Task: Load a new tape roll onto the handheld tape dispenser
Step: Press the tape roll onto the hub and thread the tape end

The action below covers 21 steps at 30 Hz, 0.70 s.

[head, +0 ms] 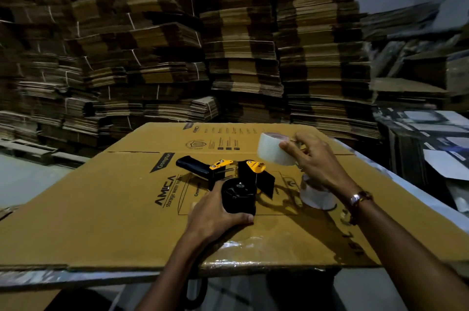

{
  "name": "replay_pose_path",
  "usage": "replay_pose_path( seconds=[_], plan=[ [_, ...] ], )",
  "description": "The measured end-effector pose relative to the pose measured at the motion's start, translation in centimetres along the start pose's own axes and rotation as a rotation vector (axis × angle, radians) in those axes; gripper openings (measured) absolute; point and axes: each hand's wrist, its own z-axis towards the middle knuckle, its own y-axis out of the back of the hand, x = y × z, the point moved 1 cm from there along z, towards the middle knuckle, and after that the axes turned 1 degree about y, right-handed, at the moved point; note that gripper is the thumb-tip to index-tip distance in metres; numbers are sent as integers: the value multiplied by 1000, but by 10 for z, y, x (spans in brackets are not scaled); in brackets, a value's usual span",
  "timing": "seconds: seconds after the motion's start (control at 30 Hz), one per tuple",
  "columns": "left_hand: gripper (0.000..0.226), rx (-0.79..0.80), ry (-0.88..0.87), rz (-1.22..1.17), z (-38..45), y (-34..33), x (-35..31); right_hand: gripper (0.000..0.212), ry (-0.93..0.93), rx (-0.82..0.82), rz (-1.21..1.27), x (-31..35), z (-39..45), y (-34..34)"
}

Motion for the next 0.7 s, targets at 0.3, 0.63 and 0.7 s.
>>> replay_pose_path(
  seconds=[0.3, 0.63, 0.7],
  plan=[
    [87, 27, 5, -32, -1, 1, -1, 43, -36, 38, 90, 65, -46, -58],
    [97, 66, 8, -33, 0, 5, -2, 76, -208, 62, 411, 62, -71, -94],
    [101, 72, 27, -49, -1, 7, -2, 96, -233, 58, 508, 61, -69, -98]
  ],
)
